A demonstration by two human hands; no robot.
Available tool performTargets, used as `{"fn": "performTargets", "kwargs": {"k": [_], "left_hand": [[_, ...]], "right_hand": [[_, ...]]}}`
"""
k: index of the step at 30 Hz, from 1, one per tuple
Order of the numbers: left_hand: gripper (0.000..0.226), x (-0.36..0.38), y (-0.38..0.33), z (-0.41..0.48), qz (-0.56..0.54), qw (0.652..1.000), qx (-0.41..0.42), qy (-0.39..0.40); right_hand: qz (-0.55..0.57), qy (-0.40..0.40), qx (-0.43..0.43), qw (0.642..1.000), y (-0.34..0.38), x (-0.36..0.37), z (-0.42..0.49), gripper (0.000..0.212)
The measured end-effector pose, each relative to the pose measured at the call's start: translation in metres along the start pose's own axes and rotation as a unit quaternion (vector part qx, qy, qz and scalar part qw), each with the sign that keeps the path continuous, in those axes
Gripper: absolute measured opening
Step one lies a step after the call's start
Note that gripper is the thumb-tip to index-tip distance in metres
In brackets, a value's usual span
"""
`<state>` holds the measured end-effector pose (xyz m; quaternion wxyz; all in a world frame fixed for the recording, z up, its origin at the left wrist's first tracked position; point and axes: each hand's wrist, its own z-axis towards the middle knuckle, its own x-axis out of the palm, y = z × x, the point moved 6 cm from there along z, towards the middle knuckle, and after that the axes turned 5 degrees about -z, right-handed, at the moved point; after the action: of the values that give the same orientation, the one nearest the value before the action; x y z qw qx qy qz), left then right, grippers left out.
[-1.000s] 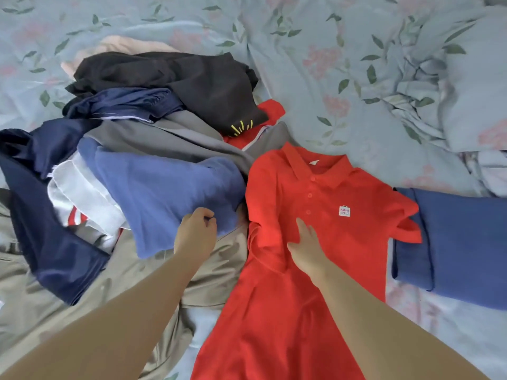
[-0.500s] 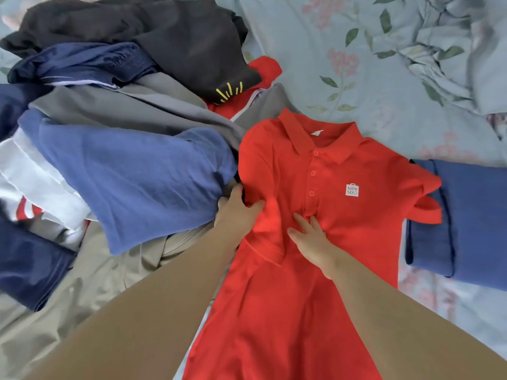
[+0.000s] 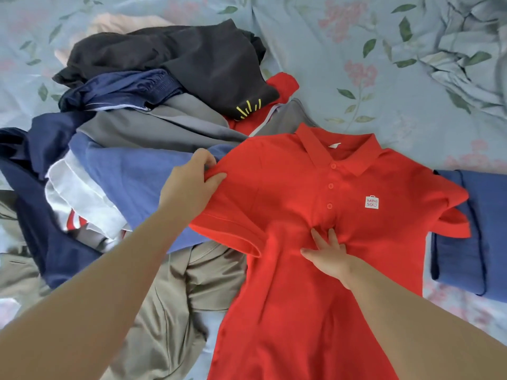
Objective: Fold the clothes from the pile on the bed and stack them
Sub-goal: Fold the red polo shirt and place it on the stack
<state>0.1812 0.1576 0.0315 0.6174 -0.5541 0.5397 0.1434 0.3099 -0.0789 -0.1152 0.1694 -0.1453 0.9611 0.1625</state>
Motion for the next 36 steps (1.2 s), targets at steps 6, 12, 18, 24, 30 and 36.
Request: {"fn": "performTargets", "kwargs": {"k": [6, 12, 18, 24, 30, 36], "left_hand": [[0.043, 0.001, 0.048, 0.007, 0.023, 0.985, -0.115, 0.127], [0.041, -0.001, 0.071, -0.004, -0.121, 0.976, -0.174, 0.055], [0.054, -0.013, 0.060, -0.025, -0.099, 0.972, -0.145, -0.154], [0.051, 0.052, -0.030, -0.059, 0.174, 0.951, 0.200, -0.161], [0.056, 0.164, -0.078, -0.094, 0.172, 0.936, 0.259, 0.167], [0.070, 0.232, -0.063, -0.097, 0.197, 0.933, 0.131, 0.270]], "right_hand": [[-0.027, -0.007, 0.017, 0.999, 0.002, 0.006, 0.001, 0.074], [-0.053, -0.016, 0.027, 0.998, 0.003, 0.010, 0.001, 0.079], [-0.087, -0.030, 0.033, 0.995, 0.005, 0.012, 0.000, 0.082], [0.033, -0.054, -0.031, 0.998, 0.002, 0.000, -0.011, 0.068], [0.214, -0.396, 0.026, 0.893, -0.084, -0.075, -0.060, 0.044], [0.445, -0.432, 0.188, 0.761, -0.165, -0.105, -0.037, 0.060]]}}
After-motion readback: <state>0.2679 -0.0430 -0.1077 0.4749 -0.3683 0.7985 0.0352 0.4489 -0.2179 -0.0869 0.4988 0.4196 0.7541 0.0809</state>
